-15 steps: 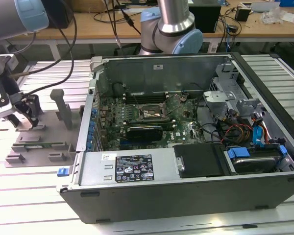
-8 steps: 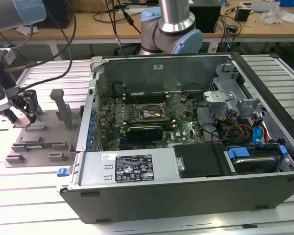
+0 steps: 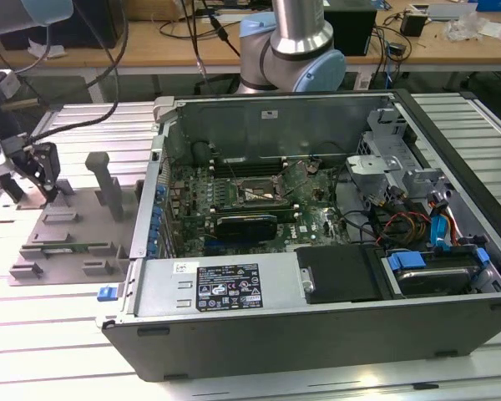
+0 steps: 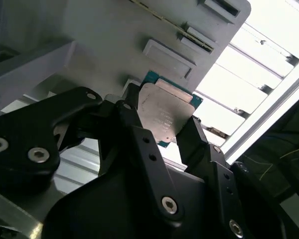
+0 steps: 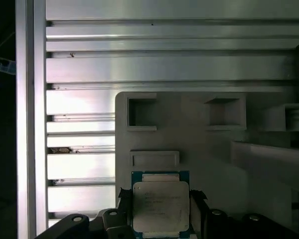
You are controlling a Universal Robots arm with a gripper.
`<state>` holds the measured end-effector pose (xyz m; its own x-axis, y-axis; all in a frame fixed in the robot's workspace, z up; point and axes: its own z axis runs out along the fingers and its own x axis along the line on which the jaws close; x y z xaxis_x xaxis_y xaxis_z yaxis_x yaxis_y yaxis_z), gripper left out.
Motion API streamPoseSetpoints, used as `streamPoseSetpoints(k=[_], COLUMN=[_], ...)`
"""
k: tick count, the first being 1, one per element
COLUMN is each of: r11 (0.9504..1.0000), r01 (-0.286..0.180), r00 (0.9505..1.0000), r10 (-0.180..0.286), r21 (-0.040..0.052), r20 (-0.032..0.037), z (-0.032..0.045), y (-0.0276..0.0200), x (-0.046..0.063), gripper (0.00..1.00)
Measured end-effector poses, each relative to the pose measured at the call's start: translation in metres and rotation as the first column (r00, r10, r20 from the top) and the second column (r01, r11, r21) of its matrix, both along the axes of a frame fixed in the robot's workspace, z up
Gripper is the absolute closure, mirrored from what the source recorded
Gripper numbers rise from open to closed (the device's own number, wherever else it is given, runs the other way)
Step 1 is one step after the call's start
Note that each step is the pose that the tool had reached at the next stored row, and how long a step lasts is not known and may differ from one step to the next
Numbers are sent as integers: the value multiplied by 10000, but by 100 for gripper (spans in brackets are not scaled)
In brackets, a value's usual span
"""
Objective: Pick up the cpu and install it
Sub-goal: 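Pick up the cpu and move it towards the insertion slot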
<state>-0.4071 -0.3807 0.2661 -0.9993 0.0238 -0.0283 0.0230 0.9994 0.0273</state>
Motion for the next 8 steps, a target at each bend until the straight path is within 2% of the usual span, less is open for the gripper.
streamPoseSetpoints(k=[5, 8], r11=[10000, 10000], r01=[0, 0], r00=[10000, 10000], r10=[0, 0], r21=[0, 0], r20=[-1, 0], z=[203, 266], y=[3, 5], x=[0, 0], gripper=[45, 45])
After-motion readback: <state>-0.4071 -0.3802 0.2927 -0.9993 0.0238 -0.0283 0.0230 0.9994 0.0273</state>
